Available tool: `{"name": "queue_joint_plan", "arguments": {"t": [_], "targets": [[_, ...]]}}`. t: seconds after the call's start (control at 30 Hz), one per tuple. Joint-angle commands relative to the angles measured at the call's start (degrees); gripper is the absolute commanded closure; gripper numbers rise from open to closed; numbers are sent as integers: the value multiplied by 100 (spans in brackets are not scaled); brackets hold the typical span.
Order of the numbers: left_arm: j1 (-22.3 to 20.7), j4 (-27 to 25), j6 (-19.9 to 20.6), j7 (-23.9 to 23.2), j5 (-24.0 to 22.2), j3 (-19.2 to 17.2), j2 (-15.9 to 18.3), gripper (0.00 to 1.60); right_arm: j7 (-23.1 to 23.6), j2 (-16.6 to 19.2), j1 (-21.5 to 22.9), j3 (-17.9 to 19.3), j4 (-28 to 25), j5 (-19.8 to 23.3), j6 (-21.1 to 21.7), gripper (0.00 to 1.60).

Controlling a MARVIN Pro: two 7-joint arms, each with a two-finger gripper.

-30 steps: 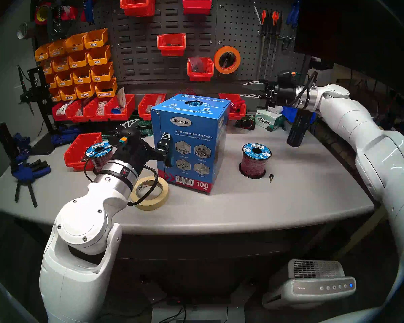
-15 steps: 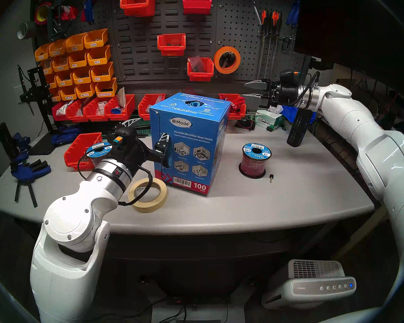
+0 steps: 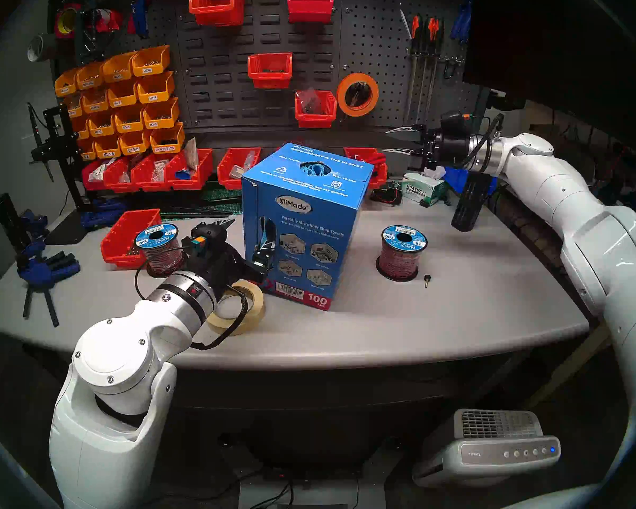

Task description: Take out a shop towel

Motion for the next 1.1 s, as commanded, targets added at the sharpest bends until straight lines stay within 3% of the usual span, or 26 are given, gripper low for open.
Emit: {"name": "queue_joint_plan", "arguments": {"t": [0.0, 0.3, 0.6, 0.77, 1.07], "targets": [[-193, -136, 28, 2, 34, -608, 182, 0, -13, -11, 211, 46, -40, 100, 7, 0], [-210, -136, 38, -57, -39, -1629, 305, 0, -13, -51, 207, 32, -12, 82, -13, 0], [-169, -136, 6, -326, -317, -2238, 429, 0, -13, -123, 230, 36, 41, 92, -13, 0], [-182, -136, 19, -601, -517, -2257, 463, 0, -13, -145, 239, 34, 74, 97, -5, 0], [-198, -136, 109, -1049, -943, -1979, 436, 0, -13, -155, 247, 21, 108, 86, 9, 0]]}}
